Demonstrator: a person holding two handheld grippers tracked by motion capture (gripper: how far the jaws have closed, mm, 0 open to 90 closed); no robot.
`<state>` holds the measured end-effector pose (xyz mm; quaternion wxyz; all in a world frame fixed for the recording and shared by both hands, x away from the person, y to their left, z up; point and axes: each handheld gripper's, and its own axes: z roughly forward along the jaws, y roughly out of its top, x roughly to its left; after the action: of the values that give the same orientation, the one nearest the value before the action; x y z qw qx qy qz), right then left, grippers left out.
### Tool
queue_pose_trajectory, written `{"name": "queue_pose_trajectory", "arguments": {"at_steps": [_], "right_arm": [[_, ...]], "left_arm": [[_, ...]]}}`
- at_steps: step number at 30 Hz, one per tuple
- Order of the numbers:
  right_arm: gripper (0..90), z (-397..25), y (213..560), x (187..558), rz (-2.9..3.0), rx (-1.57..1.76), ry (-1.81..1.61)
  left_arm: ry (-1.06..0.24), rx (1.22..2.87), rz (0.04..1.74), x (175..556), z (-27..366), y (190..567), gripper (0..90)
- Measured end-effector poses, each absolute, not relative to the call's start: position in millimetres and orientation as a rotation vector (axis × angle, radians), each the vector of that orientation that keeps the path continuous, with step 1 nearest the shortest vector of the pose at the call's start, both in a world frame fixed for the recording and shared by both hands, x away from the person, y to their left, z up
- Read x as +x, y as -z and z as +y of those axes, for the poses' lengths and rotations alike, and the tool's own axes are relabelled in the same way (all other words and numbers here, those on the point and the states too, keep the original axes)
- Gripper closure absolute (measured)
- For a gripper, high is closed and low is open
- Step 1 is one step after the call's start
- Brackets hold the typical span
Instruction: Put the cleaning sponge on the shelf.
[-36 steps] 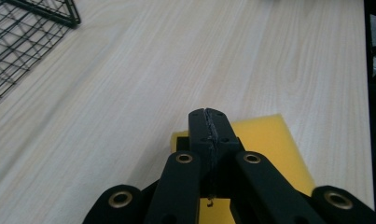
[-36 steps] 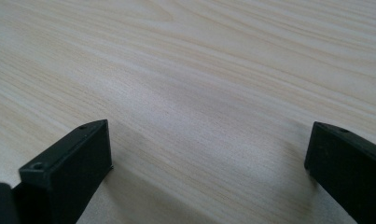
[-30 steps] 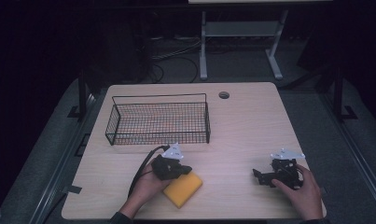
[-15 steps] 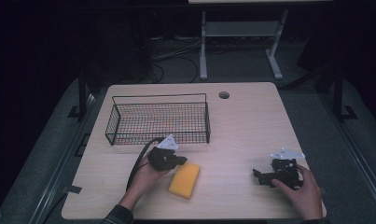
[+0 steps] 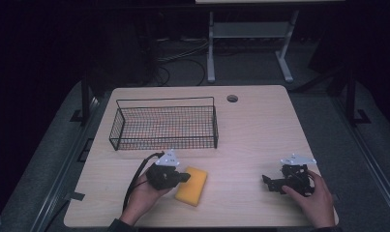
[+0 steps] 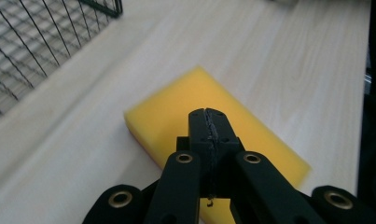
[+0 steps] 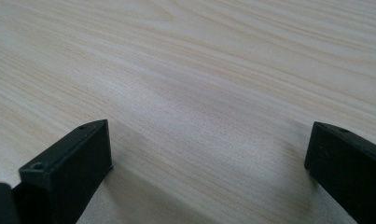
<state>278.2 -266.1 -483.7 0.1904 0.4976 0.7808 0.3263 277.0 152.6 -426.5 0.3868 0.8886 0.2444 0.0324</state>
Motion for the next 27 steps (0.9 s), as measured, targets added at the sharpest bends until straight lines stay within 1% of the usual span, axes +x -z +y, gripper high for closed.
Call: {"name": "queue_pose_trajectory", "arguments": {"at_steps": [4,8,20,27], "right_arm": [[0.0,-266.2,483.7,278.2,2.194,1.398,-0.917],[0.0,-266.2,483.7,278.2,2.194,1.398,-0.917],[0.0,-266.1,483.6,278.2,2.194,1.399,-0.917],[0.0,-266.2,483.7,278.2,2.194,1.398,-0.917]], "left_arm": [[-0.062,2.255,0.649,263.2,161.0,432.1,89.8],[-0.048,2.265,0.666,257.7,165.1,438.0,89.8],[-0.153,2.29,0.719,265.9,184.3,434.4,89.8],[-0.148,2.281,0.715,268.1,185.9,431.3,89.7]]}}
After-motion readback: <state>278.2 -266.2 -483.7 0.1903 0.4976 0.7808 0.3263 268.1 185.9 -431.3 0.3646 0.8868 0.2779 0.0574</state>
